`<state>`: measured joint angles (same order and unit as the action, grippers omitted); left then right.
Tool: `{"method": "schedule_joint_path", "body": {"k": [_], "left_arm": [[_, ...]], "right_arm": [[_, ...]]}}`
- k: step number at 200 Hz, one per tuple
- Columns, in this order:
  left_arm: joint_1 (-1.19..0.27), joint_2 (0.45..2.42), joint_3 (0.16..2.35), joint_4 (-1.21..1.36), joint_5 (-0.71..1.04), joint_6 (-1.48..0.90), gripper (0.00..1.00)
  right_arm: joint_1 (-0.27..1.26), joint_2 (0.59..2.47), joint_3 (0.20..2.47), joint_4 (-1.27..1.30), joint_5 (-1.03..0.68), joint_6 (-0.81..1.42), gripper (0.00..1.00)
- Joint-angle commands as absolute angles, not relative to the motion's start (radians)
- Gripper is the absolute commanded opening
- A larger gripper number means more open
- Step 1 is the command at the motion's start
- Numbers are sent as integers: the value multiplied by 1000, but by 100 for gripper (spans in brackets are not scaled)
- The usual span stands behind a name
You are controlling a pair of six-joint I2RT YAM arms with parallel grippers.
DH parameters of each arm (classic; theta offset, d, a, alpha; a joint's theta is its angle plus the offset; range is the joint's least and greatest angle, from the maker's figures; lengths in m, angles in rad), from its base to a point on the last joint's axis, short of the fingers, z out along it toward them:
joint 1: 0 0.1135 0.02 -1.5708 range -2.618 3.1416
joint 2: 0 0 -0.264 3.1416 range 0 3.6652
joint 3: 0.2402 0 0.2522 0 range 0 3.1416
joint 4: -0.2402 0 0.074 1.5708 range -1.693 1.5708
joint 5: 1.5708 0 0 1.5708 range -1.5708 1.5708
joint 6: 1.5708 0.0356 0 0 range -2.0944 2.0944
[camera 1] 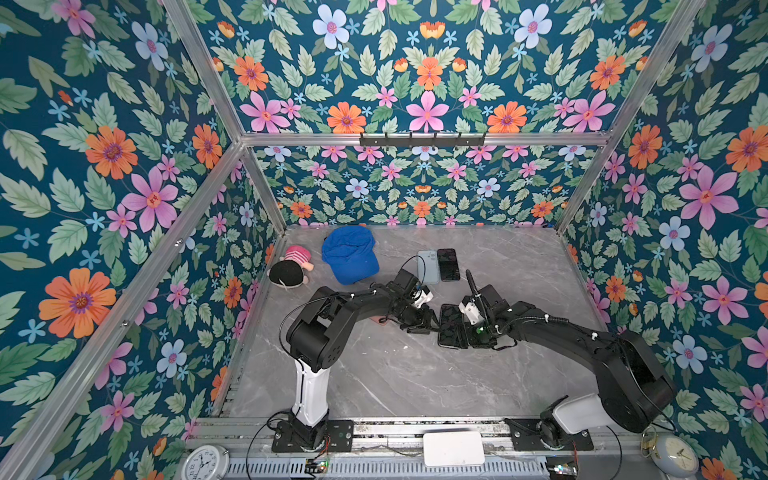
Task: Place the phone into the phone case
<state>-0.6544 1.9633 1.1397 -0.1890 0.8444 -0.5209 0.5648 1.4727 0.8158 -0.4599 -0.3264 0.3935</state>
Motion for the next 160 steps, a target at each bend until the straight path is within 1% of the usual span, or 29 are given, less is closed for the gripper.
{"method": "schedule_joint_path", "body": {"k": [1,35,72,160], "left_arm": [[-646,1963,1118,-36,933,-602,54],[-637,1971,1092,20,962,-635,52],[-635,1983,1069,62,982,-661,50],[-633,1997,1034,86,985,-678,46]], "right_arm": [[595,1487,830,-517,-236,326,66],[637,1537,858,-509,-213,305,66],[641,1566,867,-489,-201,305,66],[644,1616,873,-427,-176,327,59]]}}
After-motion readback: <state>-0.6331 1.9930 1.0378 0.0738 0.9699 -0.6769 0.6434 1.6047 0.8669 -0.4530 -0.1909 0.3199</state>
